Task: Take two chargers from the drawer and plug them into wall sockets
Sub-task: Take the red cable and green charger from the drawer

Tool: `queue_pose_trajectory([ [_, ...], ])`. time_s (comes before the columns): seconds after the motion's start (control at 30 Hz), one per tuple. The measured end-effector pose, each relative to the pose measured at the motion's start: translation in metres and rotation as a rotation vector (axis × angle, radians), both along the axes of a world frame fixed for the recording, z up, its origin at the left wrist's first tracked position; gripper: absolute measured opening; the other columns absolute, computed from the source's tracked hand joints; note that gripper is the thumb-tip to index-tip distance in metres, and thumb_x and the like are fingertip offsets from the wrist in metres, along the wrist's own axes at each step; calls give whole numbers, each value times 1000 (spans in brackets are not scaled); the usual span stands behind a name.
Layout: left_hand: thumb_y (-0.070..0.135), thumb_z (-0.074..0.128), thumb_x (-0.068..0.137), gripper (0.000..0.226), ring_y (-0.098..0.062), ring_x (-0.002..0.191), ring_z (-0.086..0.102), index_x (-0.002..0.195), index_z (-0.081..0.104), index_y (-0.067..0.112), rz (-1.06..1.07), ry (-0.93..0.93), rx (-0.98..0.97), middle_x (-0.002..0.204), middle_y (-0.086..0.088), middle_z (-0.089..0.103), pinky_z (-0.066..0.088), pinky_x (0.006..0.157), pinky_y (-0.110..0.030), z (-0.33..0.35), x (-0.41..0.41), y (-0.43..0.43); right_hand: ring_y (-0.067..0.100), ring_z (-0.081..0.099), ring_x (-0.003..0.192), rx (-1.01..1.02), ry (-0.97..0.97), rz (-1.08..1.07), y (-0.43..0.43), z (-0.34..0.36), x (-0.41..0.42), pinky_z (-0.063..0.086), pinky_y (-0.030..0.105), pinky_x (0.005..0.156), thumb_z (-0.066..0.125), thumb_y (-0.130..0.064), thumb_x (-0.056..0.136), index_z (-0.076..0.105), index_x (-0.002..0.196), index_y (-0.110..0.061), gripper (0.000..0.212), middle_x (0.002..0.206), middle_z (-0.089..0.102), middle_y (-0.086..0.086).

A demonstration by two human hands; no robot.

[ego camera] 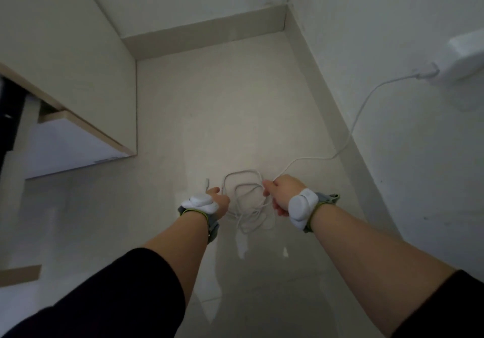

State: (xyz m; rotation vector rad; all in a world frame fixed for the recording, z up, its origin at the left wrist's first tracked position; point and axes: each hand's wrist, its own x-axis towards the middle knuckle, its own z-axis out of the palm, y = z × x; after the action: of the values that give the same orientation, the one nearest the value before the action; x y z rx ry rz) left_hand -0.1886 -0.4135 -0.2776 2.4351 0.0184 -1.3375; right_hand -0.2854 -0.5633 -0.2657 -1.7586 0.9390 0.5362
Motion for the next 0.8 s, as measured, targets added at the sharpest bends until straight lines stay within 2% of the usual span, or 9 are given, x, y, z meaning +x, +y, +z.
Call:
queue_pose_trajectory([
  [0.07, 26, 36, 96, 54, -31, 140, 25, 146, 20, 12, -45, 96, 40, 156, -8, 21, 27, 113, -45, -6, -2, 0, 22, 58, 42, 40, -70, -153, -7, -4, 0, 47, 23, 43, 43, -37, 94, 56, 65, -11, 41, 55, 58, 10],
  [0.17, 20, 44, 93, 46, -36, 131, 41, 136, 40, 3, 63, 45, -36, 144, -18, 42, 37, 107, -44, -8, -15, -17, 34, 68, 66, -34, -189, -230, -18, -9, -2, 55, 41, 69, 47, -33, 93, 58, 76, -10, 31, 72, 69, 16],
  [0.23, 20, 42, 94, 44, -36, 130, 40, 134, 42, 0, 111, 59, -63, 142, -21, 42, 34, 108, -40, -9, -23, -29, 29, 68, 80, -136, -253, -241, -22, -11, -6, 53, 38, 79, 51, -28, 91, 59, 102, -11, 22, 92, 70, 13],
  [0.3, 26, 36, 97, 47, -34, 135, 34, 137, 38, 1, 205, 97, -133, 148, -18, 35, 27, 112, -38, -11, -30, -39, 21, 60, 83, -279, -284, -220, -25, -10, -14, 44, 27, 75, 53, -23, 89, 48, 122, -14, 35, 94, 62, 1],
  [0.4, 18, 46, 92, 41, -31, 127, 44, 132, 48, 7, 228, 135, -309, 138, -15, 49, 36, 107, -37, -13, -47, -52, 22, 55, 75, -432, -340, -63, -26, -5, -23, 37, 27, 65, 51, -17, 88, 44, 104, -17, 17, 85, 54, -1],
  [0.47, 13, 46, 90, 36, -26, 107, 53, 125, 55, 8, 321, 184, -389, 115, -13, 59, 44, 89, -35, -13, -59, -61, 27, 55, 82, -529, -330, 113, -24, -2, -27, 39, 31, 66, 48, -15, 87, 46, 94, -18, 7, 91, 54, 5],
  [0.57, 8, 41, 91, 34, -29, 103, 56, 122, 56, 5, 299, 158, -390, 116, -19, 61, 44, 81, -33, -11, -55, -62, 28, 47, 114, -591, -297, 448, -16, -6, -33, 42, 37, 92, 46, -13, 88, 56, 115, -15, 29, 125, 49, 10],
  [0.67, 8, 40, 91, 38, -36, 123, 49, 128, 52, 9, 222, 60, -295, 135, -20, 51, 43, 102, -43, -10, -42, -54, 27, 11, 143, -557, -149, 744, -10, -20, -35, 13, 38, 116, 45, -23, 91, 45, 135, -27, 45, 157, 15, 4],
  [0.8, 4, 38, 92, 43, -33, 129, 44, 135, 41, 8, 141, 4, -269, 142, -17, 44, 42, 103, -36, -6, -34, -43, 24, -8, 145, -332, 100, 586, -3, -34, -19, 0, 36, 119, 47, -42, 89, 4, 149, -29, 75, 159, -9, 1],
])
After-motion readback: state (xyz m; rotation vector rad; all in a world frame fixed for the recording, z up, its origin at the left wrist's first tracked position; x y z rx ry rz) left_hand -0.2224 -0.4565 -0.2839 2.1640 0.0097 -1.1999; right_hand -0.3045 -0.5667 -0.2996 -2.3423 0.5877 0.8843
